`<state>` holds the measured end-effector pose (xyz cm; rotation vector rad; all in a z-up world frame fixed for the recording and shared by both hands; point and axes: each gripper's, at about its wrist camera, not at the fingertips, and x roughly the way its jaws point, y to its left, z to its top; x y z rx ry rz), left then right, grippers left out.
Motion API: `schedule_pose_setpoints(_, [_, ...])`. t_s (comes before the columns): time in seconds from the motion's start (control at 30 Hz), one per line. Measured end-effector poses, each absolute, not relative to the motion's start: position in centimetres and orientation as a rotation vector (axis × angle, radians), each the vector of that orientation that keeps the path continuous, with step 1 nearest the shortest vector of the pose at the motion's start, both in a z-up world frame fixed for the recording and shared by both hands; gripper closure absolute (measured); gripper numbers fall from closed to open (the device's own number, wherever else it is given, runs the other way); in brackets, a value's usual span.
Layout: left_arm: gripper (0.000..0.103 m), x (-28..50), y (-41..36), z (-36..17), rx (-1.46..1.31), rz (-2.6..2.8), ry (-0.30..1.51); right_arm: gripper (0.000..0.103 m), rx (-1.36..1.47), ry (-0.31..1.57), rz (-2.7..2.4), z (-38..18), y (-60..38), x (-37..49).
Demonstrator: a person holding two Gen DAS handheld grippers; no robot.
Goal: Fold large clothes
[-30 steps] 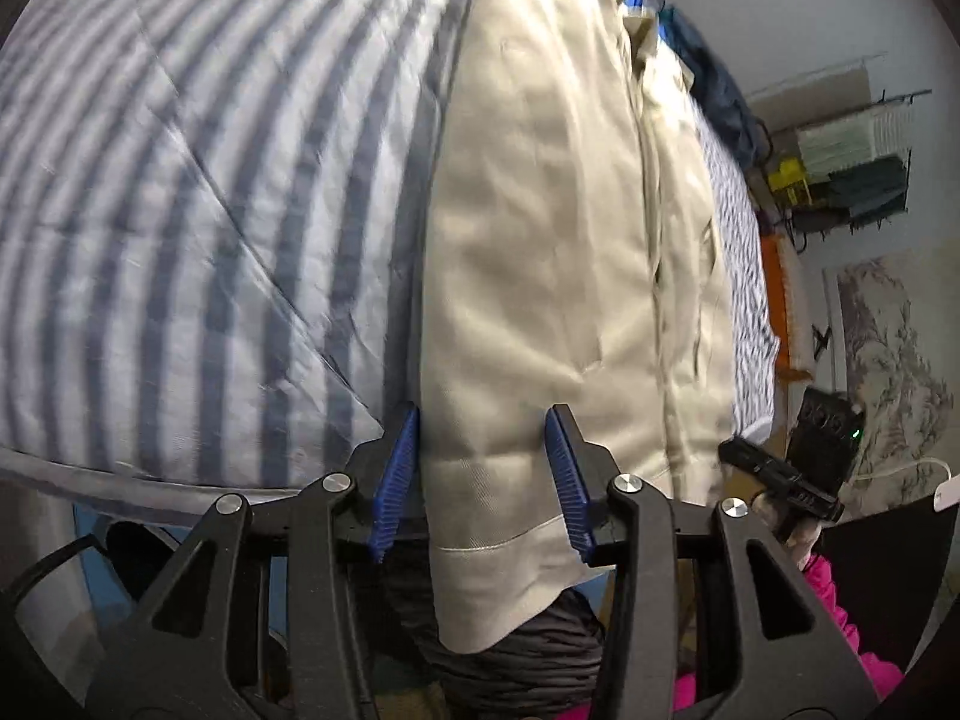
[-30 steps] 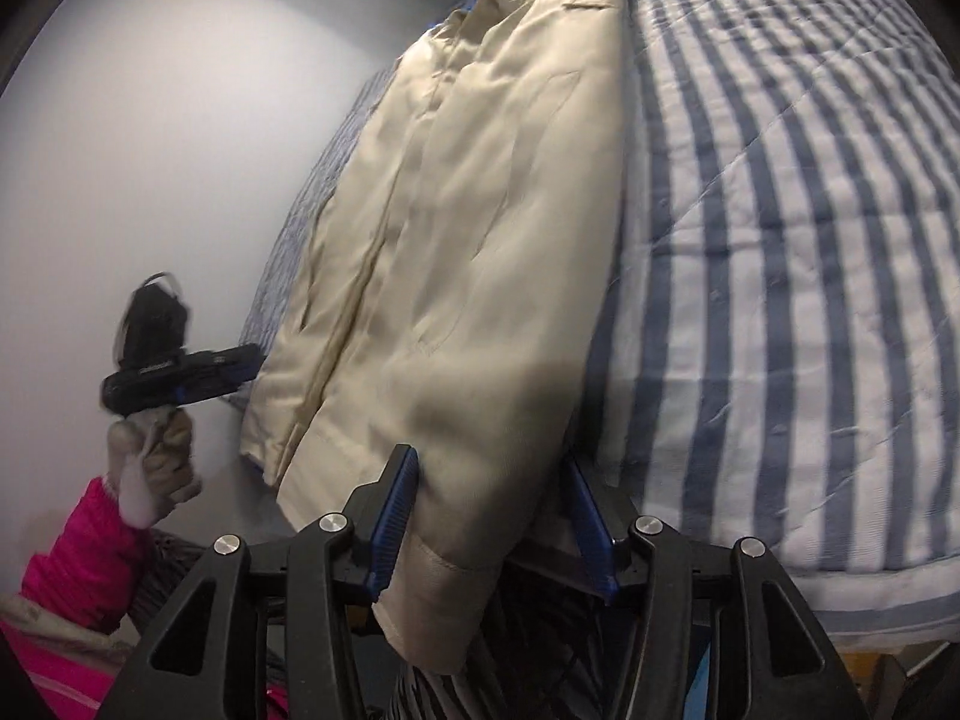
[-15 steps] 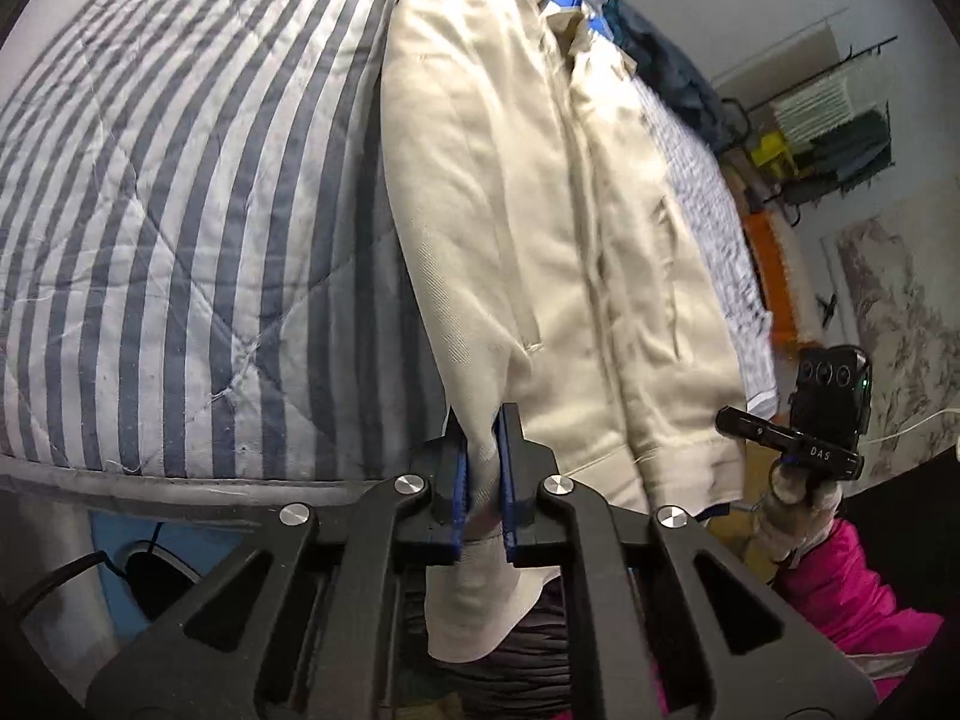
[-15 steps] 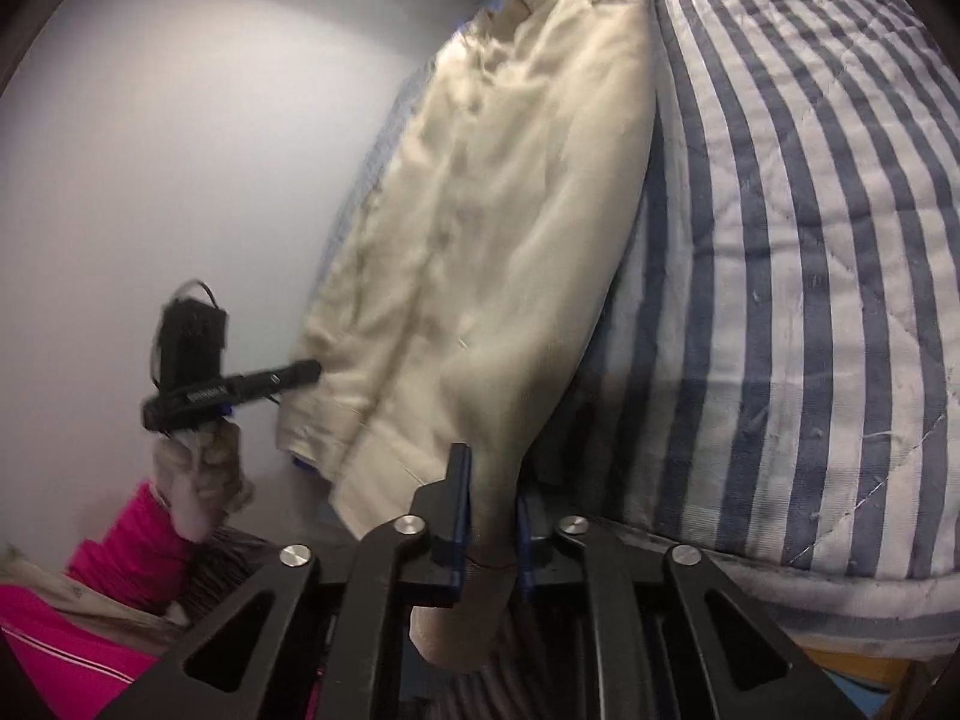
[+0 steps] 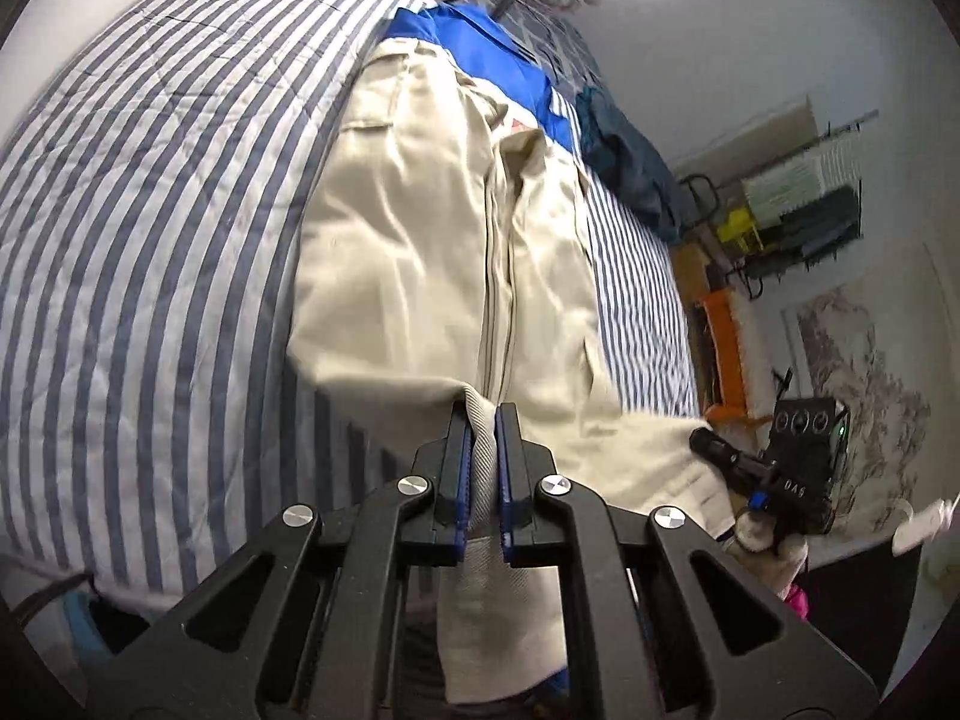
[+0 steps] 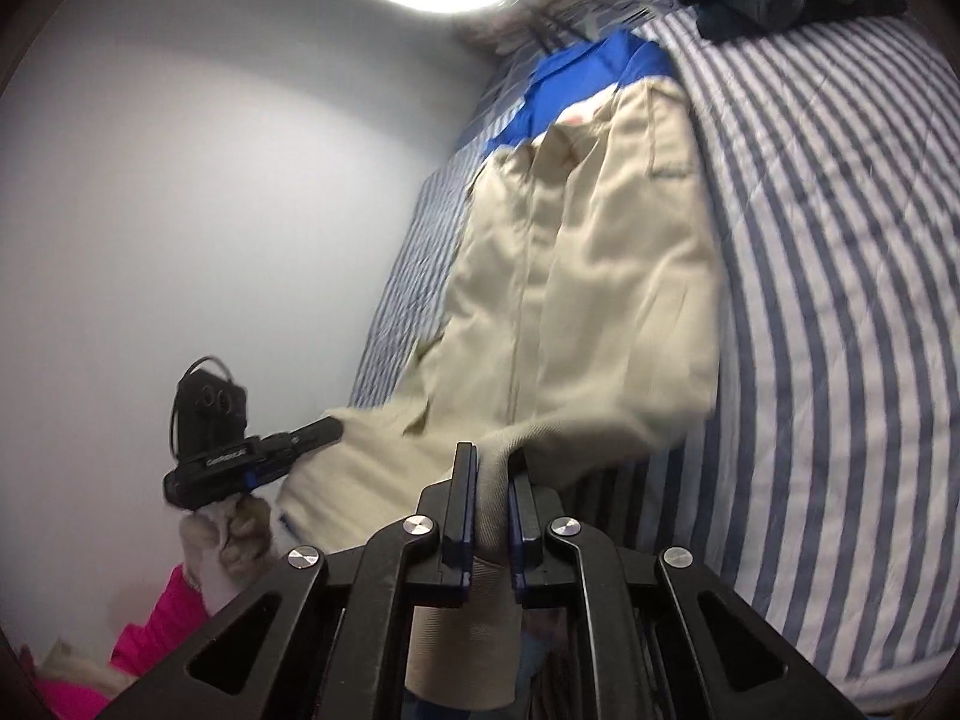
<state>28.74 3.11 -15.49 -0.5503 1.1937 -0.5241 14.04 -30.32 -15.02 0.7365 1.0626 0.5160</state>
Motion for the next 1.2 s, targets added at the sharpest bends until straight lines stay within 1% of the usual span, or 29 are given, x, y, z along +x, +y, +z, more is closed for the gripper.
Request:
schedule_pose_setpoints(0.2, [0.099,34.1,2.8,-18.1,-0.603,-0.441,1.216,0.097,0.785,1.082,0.406,-17.2,-31.5,19.1])
schedule_pose_setpoints(0.33, [0.099,36.8,2.9,-19.9,-0.582,-0.370,1.210,0.097,0.793,1.128,0.338,-19.5,-32.2,21.9])
schedule_pose_setpoints(0.5, [0.099,38.8,3.6,-21.6,-0.632,-0.356,1.220,0.096,0.819,1.207,0.298,-22.9,-32.8,24.2])
schedule_pose_setpoints(0.57, [0.099,39.1,3.7,-21.1,-0.617,-0.369,1.199,0.089,0.883,1.215,0.310,-23.7,-33.5,24.2])
schedule_pose_setpoints(0.6, [0.099,39.2,3.8,-20.6,-0.607,-0.382,1.193,0.076,0.918,1.199,0.315,-23.7,-34.1,24.1])
schedule_pose_setpoints(0.63, [0.097,39.2,4.0,-20.2,-0.592,-0.394,1.186,0.071,0.942,1.164,0.322,-23.3,-35.0,23.6])
schedule_pose_setpoints(0.67, [0.092,39.0,4.4,-19.7,-0.574,-0.405,1.171,0.068,0.947,1.138,0.325,-22.7,-35.8,23.1])
schedule_pose_setpoints(0.7, [0.084,38.7,4.9,-19.3,-0.553,-0.412,1.153,0.068,0.948,1.098,0.335,-21.9,-36.9,22.6])
schedule_pose_setpoints(0.77, [0.080,38.0,5.8,-18.8,-0.513,-0.435,1.132,0.068,0.935,1.035,0.366,-20.5,-38.5,21.2])
schedule_pose_setpoints(0.87, [0.080,36.4,6.7,-18.9,-0.453,-0.481,1.131,0.068,0.769,1.016,0.407,-18.7,-39.1,18.9])
schedule_pose_setpoints(0.93, [0.080,35.3,6.2,-19.4,-0.395,-0.531,1.162,0.068,0.673,1.044,0.454,-18.5,-38.3,17.3])
schedule_pose_setpoints(1.07, [0.080,33.3,3.0,-19.4,-0.271,-0.633,1.183,0.071,0.591,1.103,0.613,-19.1,-35.0,15.3])
schedule_pose_setpoints(1.2, [0.080,33.7,1.4,-19.3,-0.286,-0.648,1.181,0.071,0.558,1.089,0.716,-19.0,-30.9,16.0])
